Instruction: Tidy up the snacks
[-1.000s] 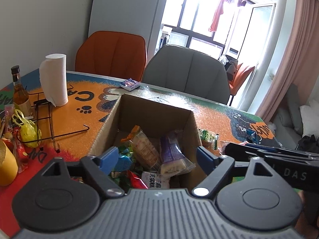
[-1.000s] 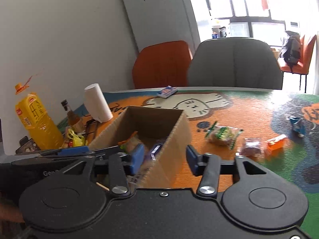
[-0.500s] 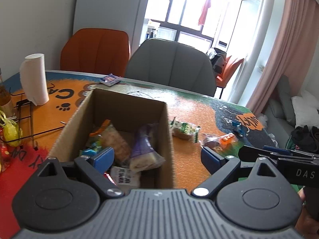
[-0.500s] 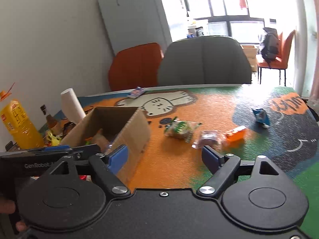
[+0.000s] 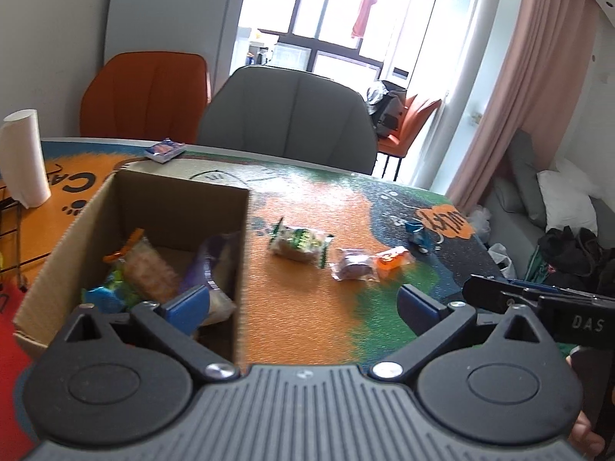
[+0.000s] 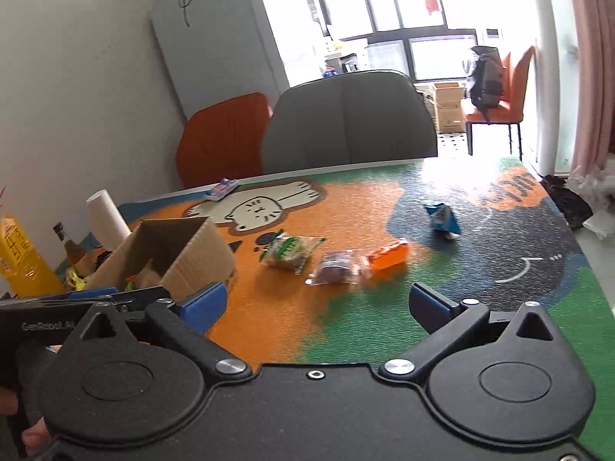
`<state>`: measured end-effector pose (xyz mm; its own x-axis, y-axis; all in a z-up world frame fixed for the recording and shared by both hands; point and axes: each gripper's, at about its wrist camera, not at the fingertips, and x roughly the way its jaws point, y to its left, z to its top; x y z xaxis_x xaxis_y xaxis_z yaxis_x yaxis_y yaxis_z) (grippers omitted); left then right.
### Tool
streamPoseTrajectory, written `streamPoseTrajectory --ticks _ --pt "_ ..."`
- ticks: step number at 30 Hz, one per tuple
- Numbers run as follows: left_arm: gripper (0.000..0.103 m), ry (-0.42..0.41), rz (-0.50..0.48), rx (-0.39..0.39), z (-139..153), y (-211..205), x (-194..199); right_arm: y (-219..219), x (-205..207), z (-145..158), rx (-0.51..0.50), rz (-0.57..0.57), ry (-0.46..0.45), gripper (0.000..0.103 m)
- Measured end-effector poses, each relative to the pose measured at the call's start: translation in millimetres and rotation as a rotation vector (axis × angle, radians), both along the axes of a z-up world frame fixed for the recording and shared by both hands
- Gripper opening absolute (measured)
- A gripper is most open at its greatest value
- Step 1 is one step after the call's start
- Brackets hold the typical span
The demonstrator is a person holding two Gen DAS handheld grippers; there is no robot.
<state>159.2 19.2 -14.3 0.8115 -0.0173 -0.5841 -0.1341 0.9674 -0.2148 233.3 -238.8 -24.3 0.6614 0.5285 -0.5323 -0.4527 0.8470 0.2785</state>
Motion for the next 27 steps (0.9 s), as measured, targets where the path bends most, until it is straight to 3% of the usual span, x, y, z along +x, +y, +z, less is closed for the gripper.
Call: streamPoseTrajectory --ticks 15,21,27 --pt "0.103 -0.031 -0.035 -0.041 -9.2 -30.4 30.7 -44.9 30.4 -20.5 0.033 -0.104 0.038 0.103" --pt "0.100 -0.030 -0.024 -0.038 -17.9 -39.2 52.3 -51.9 46.3 -27.6 0.056 -0.087 0.048 0.103" --pt "0.094 -0.010 -0.015 -0.057 -32.7 -44.5 73.6 -52.8 69.0 -37.8 0.072 -0.071 0.079 0.095"
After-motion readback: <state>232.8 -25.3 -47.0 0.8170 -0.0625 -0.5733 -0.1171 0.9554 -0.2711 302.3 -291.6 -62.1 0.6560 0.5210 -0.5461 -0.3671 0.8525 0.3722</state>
